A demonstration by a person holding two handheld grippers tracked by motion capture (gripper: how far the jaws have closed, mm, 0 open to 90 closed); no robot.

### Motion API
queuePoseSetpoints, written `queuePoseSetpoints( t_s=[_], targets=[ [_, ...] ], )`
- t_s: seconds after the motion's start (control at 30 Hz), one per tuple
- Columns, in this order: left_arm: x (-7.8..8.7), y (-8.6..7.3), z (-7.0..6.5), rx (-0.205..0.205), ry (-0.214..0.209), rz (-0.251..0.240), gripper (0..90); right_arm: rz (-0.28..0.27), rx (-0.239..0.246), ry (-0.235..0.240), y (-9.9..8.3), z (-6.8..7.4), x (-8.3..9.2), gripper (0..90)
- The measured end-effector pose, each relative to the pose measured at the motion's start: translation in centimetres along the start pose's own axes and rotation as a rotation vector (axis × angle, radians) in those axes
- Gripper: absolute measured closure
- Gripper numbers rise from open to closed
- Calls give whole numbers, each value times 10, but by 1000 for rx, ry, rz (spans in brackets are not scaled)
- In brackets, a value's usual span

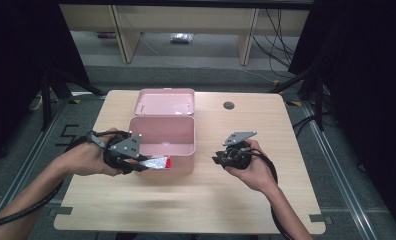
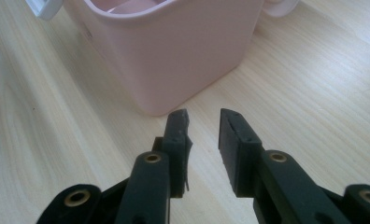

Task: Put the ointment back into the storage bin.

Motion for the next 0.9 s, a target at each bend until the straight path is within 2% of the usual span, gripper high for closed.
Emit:
queuePoseSetpoints(
  t_s=[0.2,0.27,0.33,0.43,0.9],
  targets=[
    [1,1,4,-5,-1,11,717,-2,3,1,1,0,0,734],
    [0,1,6,0,0,8,717,-14,0,-3,0,0,-1,734],
    [0,0,7,3,1,11,717,3,-10,5,0,1,0,734],
    [0,-1,9,17,2,13,717,1,0,3,0,0,0,734],
    [2,2,21,-14,14,19,717,0,5,1,1,-1,0,734]
  ],
)
Point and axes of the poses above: each handheld gripper's, and its own axes: x roughly backward along the jaws, y roughly out of its top, z roughly to its left, the point moved 3 cm from there along -x, roughly forward along the jaws, and after that the axes turned 4 degrees about y, right-handed, at the moved point
